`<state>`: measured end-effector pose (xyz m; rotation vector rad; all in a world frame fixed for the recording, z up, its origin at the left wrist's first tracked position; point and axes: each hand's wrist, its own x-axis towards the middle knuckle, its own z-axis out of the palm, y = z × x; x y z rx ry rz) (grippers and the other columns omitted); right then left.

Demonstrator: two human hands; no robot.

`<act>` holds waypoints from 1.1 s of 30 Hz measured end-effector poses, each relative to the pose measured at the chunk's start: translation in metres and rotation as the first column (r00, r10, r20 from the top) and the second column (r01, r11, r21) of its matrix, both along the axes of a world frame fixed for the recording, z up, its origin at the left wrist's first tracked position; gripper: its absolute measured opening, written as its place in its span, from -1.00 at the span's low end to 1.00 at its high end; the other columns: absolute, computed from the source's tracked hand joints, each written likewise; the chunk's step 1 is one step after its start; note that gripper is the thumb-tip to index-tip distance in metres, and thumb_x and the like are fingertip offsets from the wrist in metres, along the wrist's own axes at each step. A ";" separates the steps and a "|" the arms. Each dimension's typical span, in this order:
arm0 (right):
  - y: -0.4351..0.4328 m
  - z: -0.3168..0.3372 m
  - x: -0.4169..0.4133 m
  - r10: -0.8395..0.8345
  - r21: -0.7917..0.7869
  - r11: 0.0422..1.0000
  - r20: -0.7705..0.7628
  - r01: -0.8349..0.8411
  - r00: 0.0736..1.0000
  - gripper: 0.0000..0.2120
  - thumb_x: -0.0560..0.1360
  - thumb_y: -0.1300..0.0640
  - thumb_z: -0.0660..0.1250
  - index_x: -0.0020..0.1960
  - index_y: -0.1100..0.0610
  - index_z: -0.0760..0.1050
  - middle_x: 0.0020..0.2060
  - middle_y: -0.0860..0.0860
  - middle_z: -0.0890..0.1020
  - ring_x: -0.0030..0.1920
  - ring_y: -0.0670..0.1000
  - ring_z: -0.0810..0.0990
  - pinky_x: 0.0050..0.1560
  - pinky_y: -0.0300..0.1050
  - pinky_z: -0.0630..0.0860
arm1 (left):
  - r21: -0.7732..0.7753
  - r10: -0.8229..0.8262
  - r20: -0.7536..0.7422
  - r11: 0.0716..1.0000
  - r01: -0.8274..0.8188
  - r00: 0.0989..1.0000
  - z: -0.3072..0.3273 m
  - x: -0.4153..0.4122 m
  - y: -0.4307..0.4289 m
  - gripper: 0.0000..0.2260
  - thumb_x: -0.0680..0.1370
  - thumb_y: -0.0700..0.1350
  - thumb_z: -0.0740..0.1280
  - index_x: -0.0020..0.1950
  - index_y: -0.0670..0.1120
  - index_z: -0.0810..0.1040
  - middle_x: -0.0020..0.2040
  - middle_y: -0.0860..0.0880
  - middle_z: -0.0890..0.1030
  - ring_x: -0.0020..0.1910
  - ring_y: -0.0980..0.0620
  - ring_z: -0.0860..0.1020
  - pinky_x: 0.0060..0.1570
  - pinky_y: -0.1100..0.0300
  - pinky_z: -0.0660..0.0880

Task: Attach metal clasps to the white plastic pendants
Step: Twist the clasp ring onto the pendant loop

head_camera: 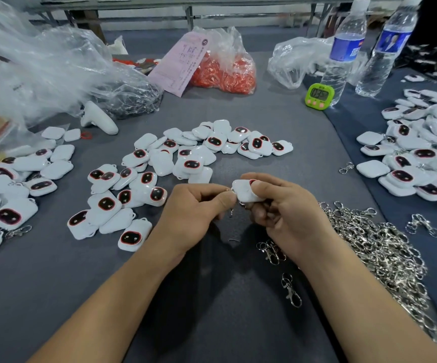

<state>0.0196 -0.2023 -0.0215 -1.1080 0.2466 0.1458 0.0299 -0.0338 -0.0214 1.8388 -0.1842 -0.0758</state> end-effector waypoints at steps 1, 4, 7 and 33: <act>0.000 0.000 -0.001 0.009 0.003 1.000 -0.005 -0.009 1.000 -0.80 0.58 0.36 0.26 -0.02 0.21 0.65 -0.39 0.13 0.60 -0.55 -0.05 0.38 -0.54 -0.27 0.18 | -0.018 -0.002 -0.020 1.000 0.002 1.000 0.001 -0.001 -0.001 -0.89 0.53 -0.12 0.47 -0.15 0.05 0.76 -0.46 0.07 0.54 -0.43 0.18 0.42 -0.35 0.41 0.39; 0.002 -0.001 -0.001 -0.004 0.003 1.000 0.010 0.004 1.000 -0.79 0.57 0.37 0.28 -0.04 0.18 0.67 -0.36 0.13 0.61 -0.55 -0.05 0.37 -0.53 -0.26 0.19 | 0.002 0.028 0.031 1.000 -0.029 0.999 0.003 -0.002 0.001 -0.85 0.52 -0.15 0.48 -0.20 0.07 0.76 -0.46 0.05 0.57 -0.45 0.16 0.45 -0.38 0.39 0.41; 0.009 -0.004 -0.006 -0.060 -0.381 0.915 0.199 0.134 0.978 -0.76 0.54 0.35 0.34 -0.09 0.07 0.69 -0.33 0.02 0.64 -0.50 -0.09 0.40 -0.46 -0.28 0.33 | 0.414 -0.040 0.292 0.906 -0.088 0.956 0.001 -0.005 0.004 -0.87 0.52 -0.08 0.45 -0.21 0.00 0.73 -0.38 0.01 0.64 -0.35 0.01 0.54 -0.28 0.19 0.40; 0.027 -0.009 -0.013 -0.024 -0.668 0.675 0.406 0.315 0.914 -0.84 0.52 0.21 0.42 -0.04 -0.04 0.67 -0.36 -0.12 0.63 -0.40 -0.15 0.52 -0.31 -0.32 0.43 | 0.664 -0.172 0.534 0.691 -0.285 0.828 -0.004 -0.004 0.000 -0.84 0.55 -0.09 0.39 -0.23 -0.03 0.68 -0.37 -0.04 0.59 -0.28 -0.11 0.49 -0.09 0.09 0.28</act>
